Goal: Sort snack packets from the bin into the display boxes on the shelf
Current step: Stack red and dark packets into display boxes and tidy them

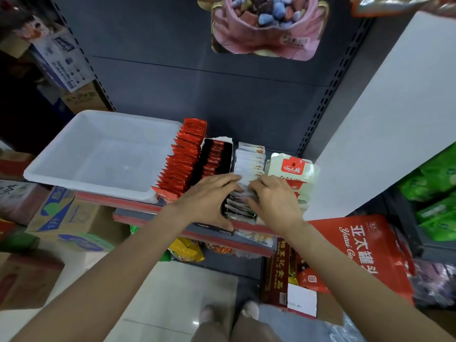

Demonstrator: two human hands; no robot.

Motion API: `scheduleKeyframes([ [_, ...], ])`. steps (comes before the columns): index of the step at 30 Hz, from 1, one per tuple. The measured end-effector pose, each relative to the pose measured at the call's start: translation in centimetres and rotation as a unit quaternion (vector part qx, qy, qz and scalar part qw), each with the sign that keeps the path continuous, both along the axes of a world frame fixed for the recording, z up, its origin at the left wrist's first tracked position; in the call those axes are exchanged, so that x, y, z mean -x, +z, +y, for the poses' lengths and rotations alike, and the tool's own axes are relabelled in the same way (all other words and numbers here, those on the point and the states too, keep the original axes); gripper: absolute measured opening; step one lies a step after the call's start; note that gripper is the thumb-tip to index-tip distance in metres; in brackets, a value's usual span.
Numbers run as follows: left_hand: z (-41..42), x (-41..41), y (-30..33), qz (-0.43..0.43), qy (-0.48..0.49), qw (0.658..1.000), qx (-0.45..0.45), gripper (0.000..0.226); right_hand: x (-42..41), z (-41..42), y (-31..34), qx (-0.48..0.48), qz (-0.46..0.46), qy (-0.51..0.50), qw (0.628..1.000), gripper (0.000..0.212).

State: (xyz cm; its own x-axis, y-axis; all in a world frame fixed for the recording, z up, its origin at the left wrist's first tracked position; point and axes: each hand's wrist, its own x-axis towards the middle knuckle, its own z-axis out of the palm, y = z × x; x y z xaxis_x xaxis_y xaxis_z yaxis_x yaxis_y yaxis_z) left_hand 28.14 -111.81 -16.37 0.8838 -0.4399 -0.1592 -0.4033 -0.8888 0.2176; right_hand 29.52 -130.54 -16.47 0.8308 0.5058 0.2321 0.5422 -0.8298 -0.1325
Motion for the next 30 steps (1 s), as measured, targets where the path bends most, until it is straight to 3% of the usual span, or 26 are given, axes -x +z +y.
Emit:
scheduleKeyframes([
  [3, 0.0, 0.0, -0.6, -0.028, 0.006, 0.999, 0.03, 0.07, 0.6, -0.1, -0.4, 0.047, 0.007, -0.001, 0.999, 0.037],
  [6, -0.3, 0.1, -0.8, -0.046, 0.039, 0.993, 0.097, 0.044, 0.0, 0.1, -0.2, 0.093, 0.014, -0.001, 0.996, 0.031],
  [11, -0.7, -0.2, -0.8, -0.077, 0.078, 0.987, 0.115, 0.029, -0.9, 0.9, 0.0, 0.127, 0.055, 0.027, 0.99, 0.02],
  [14, -0.6, -0.2, -0.6, -0.096, 0.092, 0.983, 0.123, 0.022, -1.9, 0.6, 0.3, 0.087, 0.113, 0.043, 0.989, 0.021],
  [18, -0.7, -0.6, -0.7, -0.119, 0.101, 0.986, 0.055, 0.032, -2.2, 0.5, 0.7, 0.099, 0.111, 0.049, 0.988, 0.023],
  [21, -1.1, -0.9, -1.0, -0.118, 0.116, 0.985, 0.052, 0.045, -1.3, 0.6, 0.4, 0.012, 0.082, 0.028, 0.996, 0.033],
  [23, -0.9, -1.0, -1.3, -0.124, 0.117, 0.982, 0.077, 0.06, -0.5, 0.1, 0.3, -0.023, 0.007, 0.016, 1.0, 0.044],
  [25, -0.6, -1.1, -1.4, -0.105, 0.102, 0.986, 0.081, 0.079, 0.6, -0.2, 0.6, 0.06, 0.017, -0.019, 0.998, 0.064],
  [27, -0.5, -1.5, -1.3, -0.068, 0.057, 0.995, 0.055, 0.087, 1.2, 0.1, 0.8, 0.226, 0.056, -0.043, 0.972, 0.08],
  [30, -0.4, -2.0, -1.1, -0.058, 0.0, 0.998, -0.031, 0.095, 1.2, 1.5, 0.6, 0.353, 0.021, -0.027, 0.935, 0.08],
])
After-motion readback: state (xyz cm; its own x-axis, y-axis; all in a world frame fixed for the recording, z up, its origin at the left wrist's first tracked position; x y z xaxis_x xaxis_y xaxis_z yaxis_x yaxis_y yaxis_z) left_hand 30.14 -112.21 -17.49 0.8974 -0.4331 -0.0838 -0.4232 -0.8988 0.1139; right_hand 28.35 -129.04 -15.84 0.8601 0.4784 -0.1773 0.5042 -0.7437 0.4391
